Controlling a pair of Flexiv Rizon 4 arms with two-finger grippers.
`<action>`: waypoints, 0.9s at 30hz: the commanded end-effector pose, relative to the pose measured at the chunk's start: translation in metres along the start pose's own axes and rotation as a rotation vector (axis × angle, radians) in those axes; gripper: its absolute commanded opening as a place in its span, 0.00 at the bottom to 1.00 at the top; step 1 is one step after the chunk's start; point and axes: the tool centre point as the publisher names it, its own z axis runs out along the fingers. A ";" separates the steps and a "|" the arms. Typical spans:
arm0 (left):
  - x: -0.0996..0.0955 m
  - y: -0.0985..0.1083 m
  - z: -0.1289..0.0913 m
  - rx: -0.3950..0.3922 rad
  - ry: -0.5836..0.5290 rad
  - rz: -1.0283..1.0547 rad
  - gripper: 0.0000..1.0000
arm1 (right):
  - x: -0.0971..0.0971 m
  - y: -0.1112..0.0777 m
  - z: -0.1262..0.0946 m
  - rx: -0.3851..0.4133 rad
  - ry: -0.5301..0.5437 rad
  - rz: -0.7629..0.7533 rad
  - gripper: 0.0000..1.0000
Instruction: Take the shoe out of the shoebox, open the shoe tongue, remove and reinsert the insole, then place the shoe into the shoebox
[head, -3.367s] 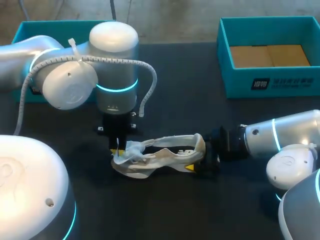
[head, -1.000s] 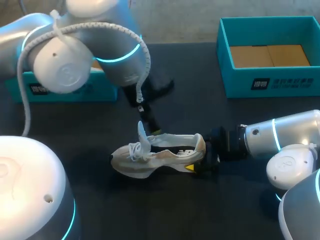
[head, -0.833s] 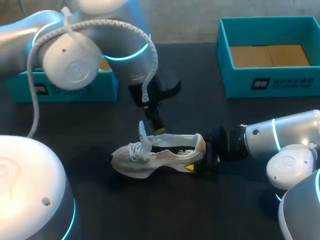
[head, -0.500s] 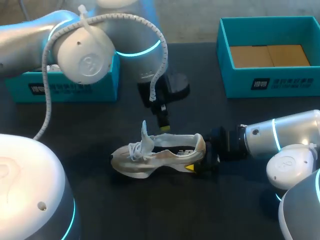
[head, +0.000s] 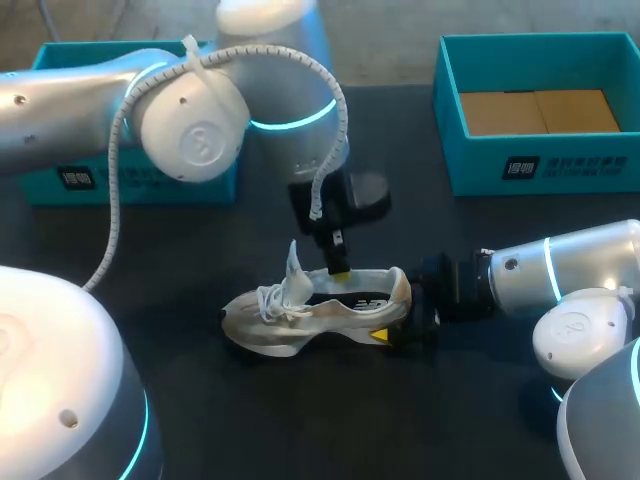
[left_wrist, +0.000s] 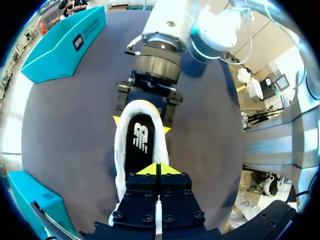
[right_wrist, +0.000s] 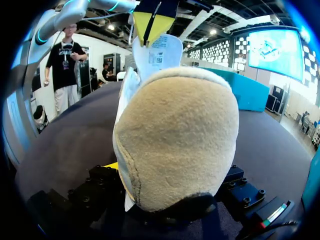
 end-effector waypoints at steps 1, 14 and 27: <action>-0.004 -0.007 0.014 -0.014 0.012 -0.023 0.00 | 0.002 -0.002 0.008 0.007 0.000 0.000 0.00; -0.004 -0.007 0.014 -0.014 0.012 -0.023 0.00 | 0.002 -0.002 0.008 0.007 0.000 0.000 0.00; -0.011 -0.005 0.025 -0.021 0.012 0.031 0.00 | 0.002 -0.002 0.008 0.007 0.000 0.000 0.00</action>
